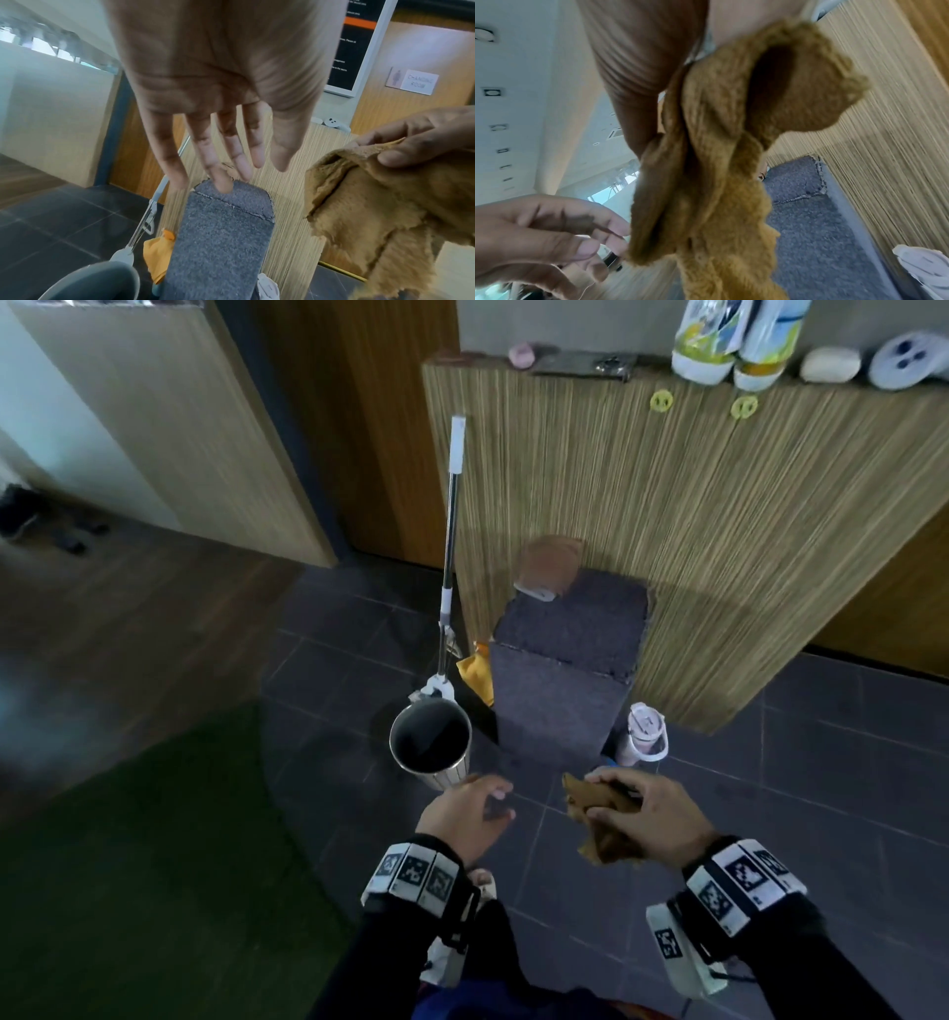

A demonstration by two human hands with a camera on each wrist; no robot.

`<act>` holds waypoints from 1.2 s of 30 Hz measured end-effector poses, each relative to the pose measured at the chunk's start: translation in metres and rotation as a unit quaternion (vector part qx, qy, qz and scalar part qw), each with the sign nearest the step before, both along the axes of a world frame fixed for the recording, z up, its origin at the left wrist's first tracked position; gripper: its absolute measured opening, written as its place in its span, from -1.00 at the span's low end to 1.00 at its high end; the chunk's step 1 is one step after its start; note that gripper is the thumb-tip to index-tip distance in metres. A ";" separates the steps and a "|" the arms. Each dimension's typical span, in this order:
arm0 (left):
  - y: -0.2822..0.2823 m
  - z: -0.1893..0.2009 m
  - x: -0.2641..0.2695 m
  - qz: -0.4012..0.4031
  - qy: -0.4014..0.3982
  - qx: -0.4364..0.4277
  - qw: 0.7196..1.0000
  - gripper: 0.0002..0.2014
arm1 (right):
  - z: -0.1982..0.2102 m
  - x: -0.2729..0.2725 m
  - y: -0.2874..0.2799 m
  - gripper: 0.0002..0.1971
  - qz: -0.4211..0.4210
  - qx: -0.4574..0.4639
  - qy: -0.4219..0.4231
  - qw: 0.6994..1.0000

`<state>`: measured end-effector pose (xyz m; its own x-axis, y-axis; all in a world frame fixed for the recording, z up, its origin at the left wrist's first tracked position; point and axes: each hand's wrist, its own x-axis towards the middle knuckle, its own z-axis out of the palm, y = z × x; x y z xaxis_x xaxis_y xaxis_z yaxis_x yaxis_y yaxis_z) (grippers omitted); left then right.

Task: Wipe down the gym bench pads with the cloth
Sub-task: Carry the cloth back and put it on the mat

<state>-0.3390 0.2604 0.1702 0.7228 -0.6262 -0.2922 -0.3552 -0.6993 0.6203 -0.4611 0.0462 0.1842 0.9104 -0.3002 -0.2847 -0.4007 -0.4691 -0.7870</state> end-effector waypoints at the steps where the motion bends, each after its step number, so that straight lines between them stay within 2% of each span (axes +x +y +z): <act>1: -0.005 0.002 0.020 -0.017 -0.006 0.003 1.000 -0.67 | 0.001 0.017 -0.002 -0.64 -0.011 0.003 0.001 1.000; 6: -0.033 0.007 0.098 -0.096 -0.010 0.000 0.995 -0.67 | 0.006 0.083 -0.009 -0.65 -0.047 0.005 0.008 0.999; 12: -0.086 0.007 0.157 -0.177 -0.014 -0.024 0.984 -0.65 | 0.007 0.126 -0.033 -0.71 -0.110 0.023 0.017 0.994; 17: -0.147 0.011 0.191 -0.250 -0.041 -0.077 0.964 -0.59 | 0.010 0.160 -0.071 -0.66 -0.130 0.041 0.017 0.990; 19: -0.174 0.011 0.204 -0.268 -0.033 -0.087 0.959 -0.61 | 0.010 0.174 -0.094 -0.57 -0.142 0.066 0.022 0.987; 22: -0.213 0.010 0.224 -0.267 -0.005 -0.121 0.956 -0.68 | 0.011 0.198 -0.136 -0.54 -0.150 0.076 0.017 0.986; 26: -0.264 0.015 0.250 -0.215 0.037 -0.147 0.965 -0.72 | 0.017 0.226 -0.192 -0.69 -0.128 0.074 0.024 0.989; 28: -0.285 0.018 0.262 -0.194 0.060 -0.152 0.967 -0.82 | 0.017 0.237 -0.216 -0.79 -0.112 0.095 0.021 0.989; 30: -0.305 0.023 0.270 -0.178 0.083 -0.155 0.968 -0.92 | 0.020 0.246 -0.234 -0.76 -0.098 0.085 0.018 0.991; 32: -0.321 0.027 0.274 -0.151 0.094 -0.160 0.971 -0.98 | 0.023 0.258 -0.246 -0.63 -0.059 0.041 0.025 0.997; 34: -0.335 0.030 0.276 -0.134 0.083 -0.155 0.975 -0.94 | 0.024 0.268 -0.253 -0.41 -0.025 -0.084 0.042 0.995; 36: -0.346 0.033 0.279 -0.138 0.085 -0.144 0.976 -0.91 | 0.025 0.273 -0.258 -0.40 -0.041 -0.152 0.056 0.986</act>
<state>-0.0595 -0.0852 0.2029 0.4712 -0.8643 -0.1756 -0.3812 -0.3792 0.8432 -0.1878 -0.2121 0.2089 0.8473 -0.4580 -0.2688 -0.5240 -0.6384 -0.5638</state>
